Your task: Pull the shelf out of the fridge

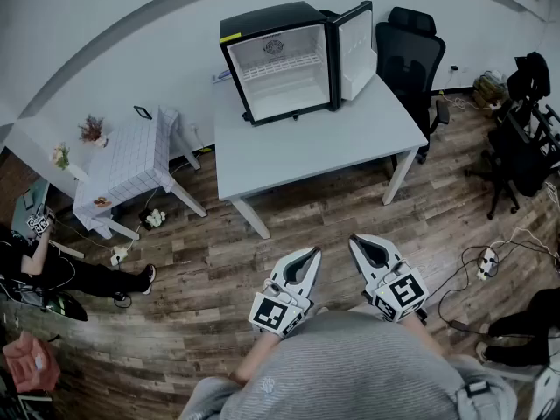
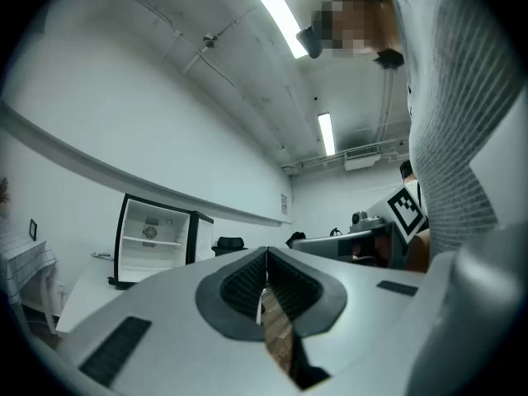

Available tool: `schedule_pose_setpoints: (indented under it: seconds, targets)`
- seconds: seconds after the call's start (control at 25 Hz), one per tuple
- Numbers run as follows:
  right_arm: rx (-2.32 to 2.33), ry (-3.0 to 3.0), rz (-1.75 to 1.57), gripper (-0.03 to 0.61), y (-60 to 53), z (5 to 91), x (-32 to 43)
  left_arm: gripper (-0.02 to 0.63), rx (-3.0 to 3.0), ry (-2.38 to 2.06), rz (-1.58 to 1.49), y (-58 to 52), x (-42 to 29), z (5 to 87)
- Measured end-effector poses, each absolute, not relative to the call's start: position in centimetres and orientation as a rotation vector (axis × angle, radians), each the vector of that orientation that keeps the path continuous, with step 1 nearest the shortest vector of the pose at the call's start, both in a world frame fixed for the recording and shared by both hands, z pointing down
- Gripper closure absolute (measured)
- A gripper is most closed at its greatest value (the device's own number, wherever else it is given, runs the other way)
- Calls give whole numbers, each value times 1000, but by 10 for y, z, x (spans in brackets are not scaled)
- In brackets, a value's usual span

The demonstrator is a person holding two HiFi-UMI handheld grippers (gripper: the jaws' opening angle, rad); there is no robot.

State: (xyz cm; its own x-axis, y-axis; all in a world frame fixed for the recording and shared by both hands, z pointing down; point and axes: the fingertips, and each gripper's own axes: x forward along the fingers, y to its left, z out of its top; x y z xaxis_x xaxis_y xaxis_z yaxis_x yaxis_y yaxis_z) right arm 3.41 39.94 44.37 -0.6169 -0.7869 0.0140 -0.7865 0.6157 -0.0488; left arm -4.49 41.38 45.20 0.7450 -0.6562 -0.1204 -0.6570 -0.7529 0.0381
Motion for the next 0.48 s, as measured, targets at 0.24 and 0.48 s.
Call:
schedule_pose_setpoints:
  seconds: [0.24, 0.48]
  targets:
    - [-1379, 2825, -66, 566, 398, 447, 28, 603, -2950, 1093, 197, 412, -48, 456]
    - [-1381, 2827, -55, 566, 391, 445, 20, 603, -2950, 1095, 204, 406, -57, 456]
